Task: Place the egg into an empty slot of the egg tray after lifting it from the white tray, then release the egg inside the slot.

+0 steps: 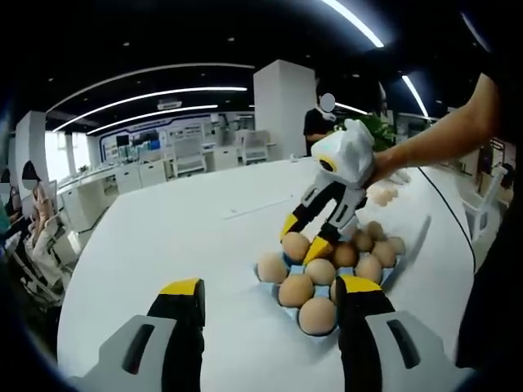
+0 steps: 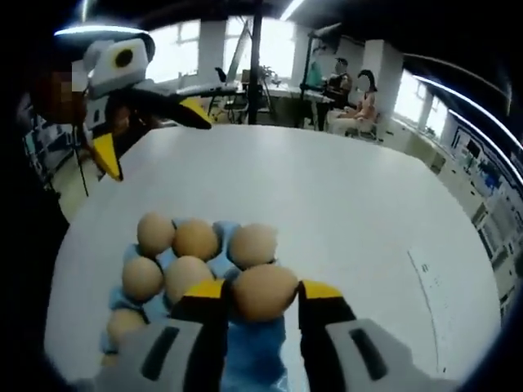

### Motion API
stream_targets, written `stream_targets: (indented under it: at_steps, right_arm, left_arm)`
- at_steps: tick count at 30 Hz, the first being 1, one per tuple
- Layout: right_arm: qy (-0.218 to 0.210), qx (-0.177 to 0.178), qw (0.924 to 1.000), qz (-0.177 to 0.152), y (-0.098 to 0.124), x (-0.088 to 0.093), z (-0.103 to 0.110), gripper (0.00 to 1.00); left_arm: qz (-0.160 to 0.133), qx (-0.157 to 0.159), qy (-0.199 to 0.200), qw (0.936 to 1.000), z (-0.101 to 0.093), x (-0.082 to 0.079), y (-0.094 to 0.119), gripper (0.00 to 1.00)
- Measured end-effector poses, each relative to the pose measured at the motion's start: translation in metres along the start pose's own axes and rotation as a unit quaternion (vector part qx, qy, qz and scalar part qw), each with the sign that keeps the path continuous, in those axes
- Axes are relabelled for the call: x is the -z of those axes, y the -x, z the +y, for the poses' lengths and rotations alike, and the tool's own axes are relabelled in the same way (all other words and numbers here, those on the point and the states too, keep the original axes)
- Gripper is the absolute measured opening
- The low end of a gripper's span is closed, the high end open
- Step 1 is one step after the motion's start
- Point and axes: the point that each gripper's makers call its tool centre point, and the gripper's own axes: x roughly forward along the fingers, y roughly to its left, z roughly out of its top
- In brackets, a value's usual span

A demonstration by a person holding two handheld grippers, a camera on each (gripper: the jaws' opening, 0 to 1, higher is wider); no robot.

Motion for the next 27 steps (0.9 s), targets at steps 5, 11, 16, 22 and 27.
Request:
stream_targets:
  at_steps: [5, 11, 16, 22, 27]
  right_arm:
    - [-0.016, -0.009, 0.9998, 0.006, 0.001, 0.002, 0.004, 0.34]
    - [-0.026, -0.017, 0.9995, 0.002, 0.003, 0.003, 0.005, 0.33]
    - [-0.007, -0.016, 0.9998, 0.0, 0.006, 0.002, 0.008, 0.33]
    - [0.01, -0.013, 0.9999, -0.004, 0.012, 0.0, 0.009, 0.32]
    - [-0.031, 0.009, 0.9992, -0.025, 0.02, -0.001, 0.004, 0.32]
  left_arm:
    - [0.002, 0.001, -0.001, 1.0, 0.0, 0.001, -0.001, 0.65]
    - [-0.001, 0.003, -0.005, 1.0, -0.001, -0.004, -0.002, 0.65]
    - [0.0, 0.004, -0.008, 1.0, -0.001, -0.004, -0.003, 0.65]
    - [-0.004, 0.006, -0.009, 0.9999, -0.003, -0.008, -0.005, 0.65]
    - [-0.004, 0.006, -0.009, 0.9999, -0.003, -0.008, -0.005, 0.65]
